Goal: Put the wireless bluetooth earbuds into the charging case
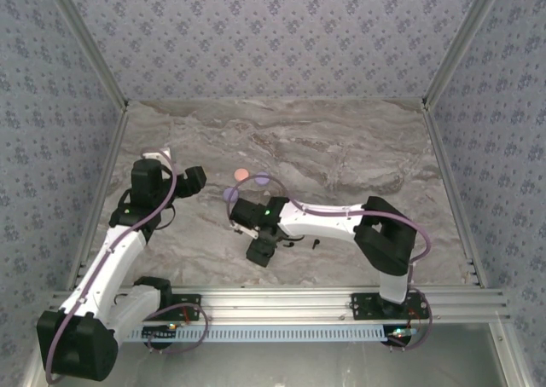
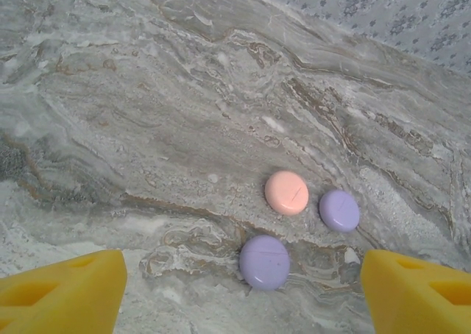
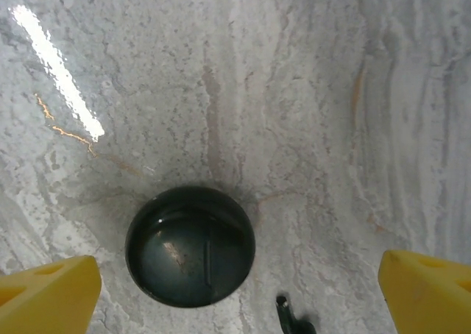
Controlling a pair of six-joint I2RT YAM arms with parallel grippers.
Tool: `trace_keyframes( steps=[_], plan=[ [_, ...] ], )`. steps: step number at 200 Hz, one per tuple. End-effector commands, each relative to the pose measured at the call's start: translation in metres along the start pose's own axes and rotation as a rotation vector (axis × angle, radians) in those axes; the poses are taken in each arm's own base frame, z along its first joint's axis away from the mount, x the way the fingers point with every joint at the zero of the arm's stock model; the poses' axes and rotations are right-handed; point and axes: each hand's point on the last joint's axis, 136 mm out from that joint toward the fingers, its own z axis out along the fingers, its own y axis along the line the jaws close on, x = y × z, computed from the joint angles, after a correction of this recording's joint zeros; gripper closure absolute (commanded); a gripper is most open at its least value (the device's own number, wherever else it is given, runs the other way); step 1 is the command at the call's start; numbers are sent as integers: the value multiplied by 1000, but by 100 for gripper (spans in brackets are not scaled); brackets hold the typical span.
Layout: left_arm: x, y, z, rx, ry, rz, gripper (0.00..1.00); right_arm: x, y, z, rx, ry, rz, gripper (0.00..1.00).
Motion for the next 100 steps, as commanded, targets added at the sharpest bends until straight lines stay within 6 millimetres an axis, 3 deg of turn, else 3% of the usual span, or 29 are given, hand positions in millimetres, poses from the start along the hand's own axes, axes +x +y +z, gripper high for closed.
trace_keyframes(
  steps=[1,100],
  plan=[
    [-2,-1,-4,13,-14,-8,17,7,5,4,-4,60,16,3],
    [-1,0,-1,13,-6,-19,16,14,15,25,-42,127,4,28]
  ],
)
